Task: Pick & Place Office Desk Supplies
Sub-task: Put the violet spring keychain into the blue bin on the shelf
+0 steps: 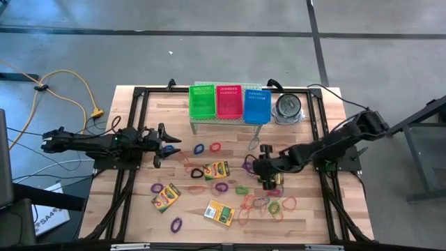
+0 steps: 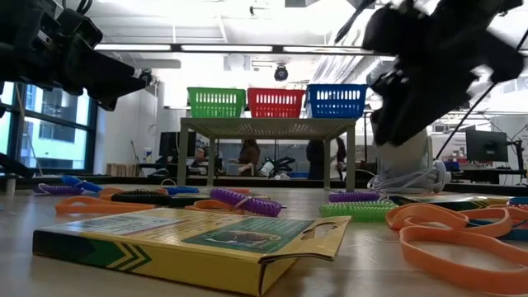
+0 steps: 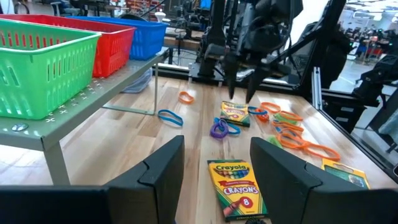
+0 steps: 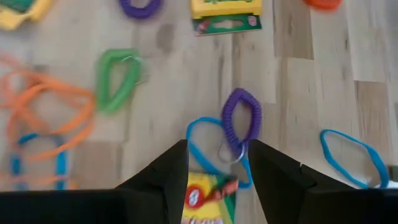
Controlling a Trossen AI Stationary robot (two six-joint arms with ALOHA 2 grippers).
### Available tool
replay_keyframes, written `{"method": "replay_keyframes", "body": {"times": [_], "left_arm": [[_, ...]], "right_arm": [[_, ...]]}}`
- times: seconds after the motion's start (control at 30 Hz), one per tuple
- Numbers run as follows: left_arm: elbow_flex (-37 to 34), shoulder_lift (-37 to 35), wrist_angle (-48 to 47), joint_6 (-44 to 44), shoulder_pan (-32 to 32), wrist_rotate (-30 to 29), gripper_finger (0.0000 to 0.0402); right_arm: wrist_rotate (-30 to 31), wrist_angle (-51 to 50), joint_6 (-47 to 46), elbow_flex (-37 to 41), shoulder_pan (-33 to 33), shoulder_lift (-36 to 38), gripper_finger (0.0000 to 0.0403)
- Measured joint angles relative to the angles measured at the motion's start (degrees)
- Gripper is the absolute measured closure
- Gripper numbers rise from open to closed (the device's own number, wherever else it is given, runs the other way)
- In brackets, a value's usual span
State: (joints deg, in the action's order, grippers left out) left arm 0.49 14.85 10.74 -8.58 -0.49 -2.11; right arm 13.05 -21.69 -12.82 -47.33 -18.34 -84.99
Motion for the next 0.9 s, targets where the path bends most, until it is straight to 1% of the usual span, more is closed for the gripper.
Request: {"method": "replay_keyframes", "body": {"times": [0.17, 0.27, 0.5, 0.7, 0.9], "left_arm": [[0.0, 0.0, 0.0, 0.2, 0.0, 0.0, 0.0222], [0.0, 0.0, 0.0, 1.8, 0.0, 0.0, 0.0222], [0.0, 0.0, 0.3, 2.3, 0.0, -0.1, 0.0222], [0.0, 0.0, 0.5, 2.5, 0.0, -0.2, 0.0222], [0.0, 0.0, 0.5, 2.2, 0.0, -0.2, 0.0222]], "right_arm": [[-0.1, 2.2, -2.3, 0.0, 3.0, -3.4, 0.0249], [-0.2, 3.4, -1.9, 0.0, 4.0, -5.3, 0.0249], [-5.8, 8.7, -1.9, 0.0, 6.4, -8.5, 0.025], [-5.8, 10.8, -0.7, 0.0, 6.9, -12.0, 0.025], [-4.3, 12.8, -0.5, 0.0, 6.9, -14.6, 0.025]]}}
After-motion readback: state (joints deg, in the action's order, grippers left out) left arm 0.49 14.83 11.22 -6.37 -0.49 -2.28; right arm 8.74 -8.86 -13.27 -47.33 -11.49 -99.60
